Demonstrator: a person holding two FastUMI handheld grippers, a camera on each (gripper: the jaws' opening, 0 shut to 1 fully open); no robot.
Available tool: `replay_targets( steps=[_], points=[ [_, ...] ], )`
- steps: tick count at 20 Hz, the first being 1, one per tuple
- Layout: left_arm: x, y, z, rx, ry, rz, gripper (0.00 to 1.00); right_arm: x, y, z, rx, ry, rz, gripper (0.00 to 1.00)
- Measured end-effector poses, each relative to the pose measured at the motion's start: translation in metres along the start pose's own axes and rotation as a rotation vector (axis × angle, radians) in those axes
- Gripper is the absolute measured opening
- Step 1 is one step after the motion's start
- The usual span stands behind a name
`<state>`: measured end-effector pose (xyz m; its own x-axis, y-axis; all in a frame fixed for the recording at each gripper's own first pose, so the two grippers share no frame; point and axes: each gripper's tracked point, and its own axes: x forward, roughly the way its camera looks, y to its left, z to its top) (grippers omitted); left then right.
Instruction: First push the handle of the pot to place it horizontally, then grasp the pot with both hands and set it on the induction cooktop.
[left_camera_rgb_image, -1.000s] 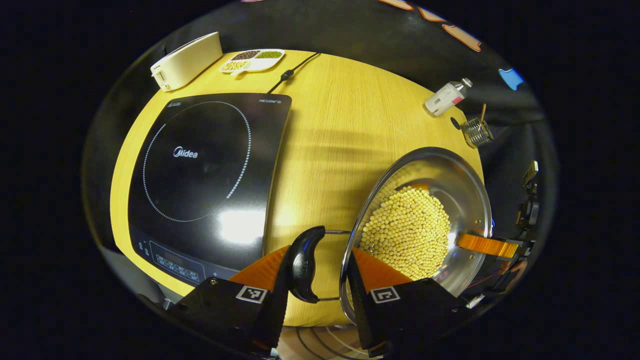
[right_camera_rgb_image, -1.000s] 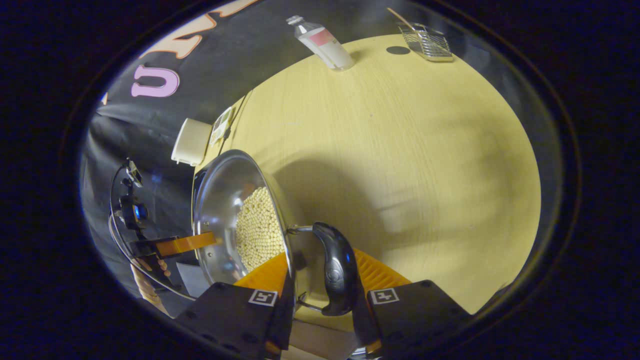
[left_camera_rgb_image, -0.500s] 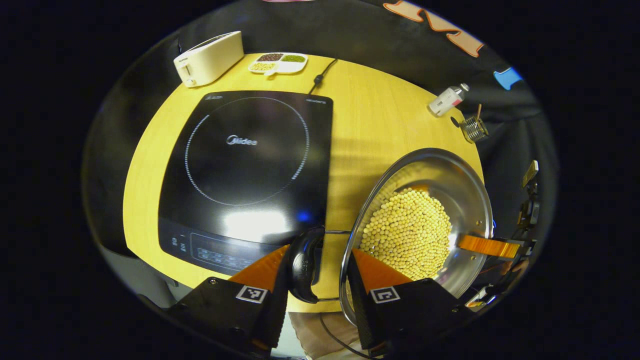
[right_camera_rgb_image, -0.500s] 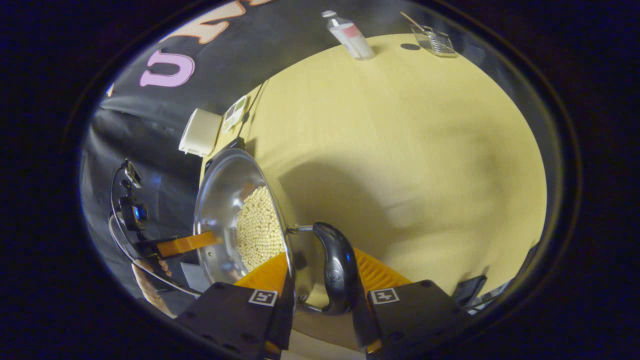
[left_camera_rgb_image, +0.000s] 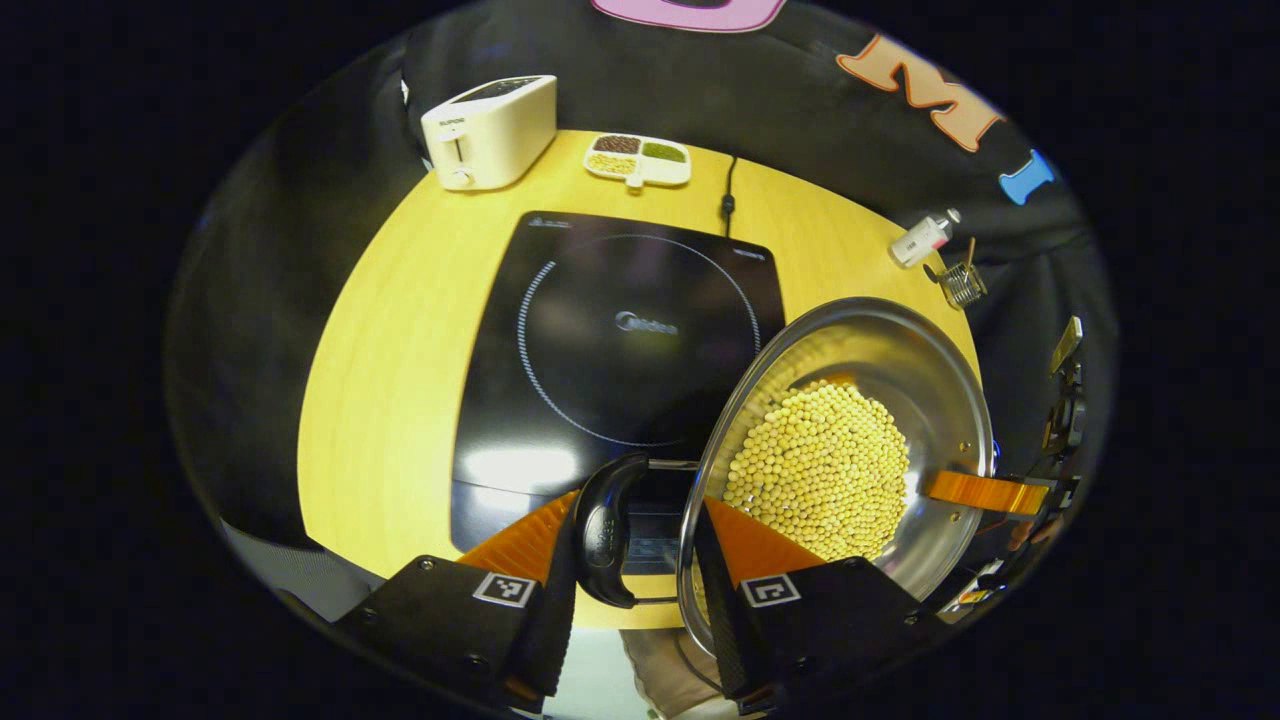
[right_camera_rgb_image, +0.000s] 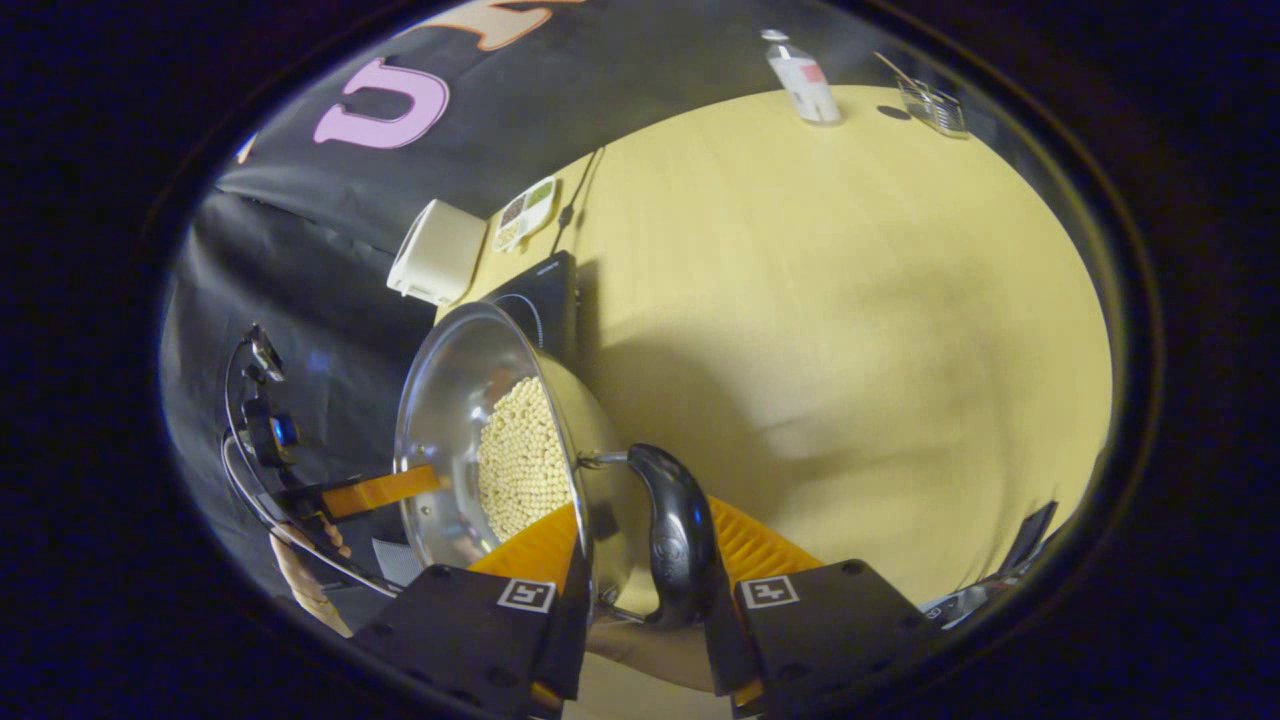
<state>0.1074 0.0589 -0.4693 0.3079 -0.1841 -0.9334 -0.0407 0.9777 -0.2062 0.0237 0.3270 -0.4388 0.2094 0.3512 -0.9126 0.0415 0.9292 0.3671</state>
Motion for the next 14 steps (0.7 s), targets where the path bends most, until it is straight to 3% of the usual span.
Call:
replay_targets(
  steps=[4,5,8,14],
  points=[
    [0.002,0.000,-0.002,-0.013,-0.023,0.012,0.60,0.030,0.045,0.011,-0.020,-0.031,0.003,0.52],
    [0.001,0.000,-0.003,-0.008,-0.031,0.017,0.60,0.037,0.054,0.015,-0.023,-0.033,0.005,0.46],
    [0.001,0.000,-0.001,0.016,-0.079,0.026,0.60,0.055,0.080,0.035,-0.022,-0.072,0.025,0.46],
    [0.000,0.001,0.000,0.055,-0.159,0.035,0.60,0.087,0.094,0.075,0.017,-0.173,0.022,0.46]
  ],
)
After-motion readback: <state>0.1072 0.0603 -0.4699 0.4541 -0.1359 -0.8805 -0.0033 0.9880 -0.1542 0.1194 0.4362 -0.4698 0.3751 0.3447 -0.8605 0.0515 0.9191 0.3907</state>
